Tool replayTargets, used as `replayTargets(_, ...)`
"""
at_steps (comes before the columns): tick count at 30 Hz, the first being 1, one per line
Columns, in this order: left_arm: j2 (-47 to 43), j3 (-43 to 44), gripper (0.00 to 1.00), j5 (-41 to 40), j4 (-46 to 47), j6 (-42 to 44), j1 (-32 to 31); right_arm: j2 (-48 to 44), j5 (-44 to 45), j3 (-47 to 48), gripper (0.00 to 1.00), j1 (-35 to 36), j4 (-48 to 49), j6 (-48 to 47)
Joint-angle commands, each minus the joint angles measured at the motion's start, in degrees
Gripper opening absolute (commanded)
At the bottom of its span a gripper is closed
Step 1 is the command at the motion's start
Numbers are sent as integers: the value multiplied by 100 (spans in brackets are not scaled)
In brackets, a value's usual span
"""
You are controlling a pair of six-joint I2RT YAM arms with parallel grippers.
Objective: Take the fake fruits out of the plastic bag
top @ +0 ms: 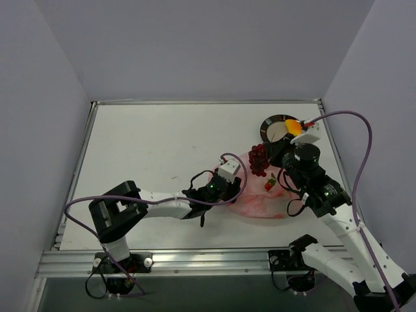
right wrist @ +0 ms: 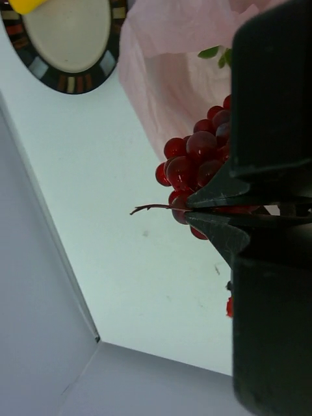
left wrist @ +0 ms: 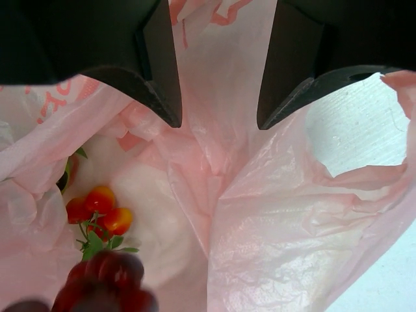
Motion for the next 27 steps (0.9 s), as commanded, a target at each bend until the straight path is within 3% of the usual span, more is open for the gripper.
replayTargets(1,-397,26,48,-201,223,58,72,160,191,602,0,11,149,-281)
replayTargets(7,-300,96,48,-87,196,67,72,924,605,1859,0,-112,473,-765)
replayTargets(12,-318,61,48,-122,223,49,80,1705,421,2746,0,-717,905,-1002)
replayTargets(27,-107,192,47,-60,179,-4,98,4026,-387,3319,0,-2414,1687,-1477)
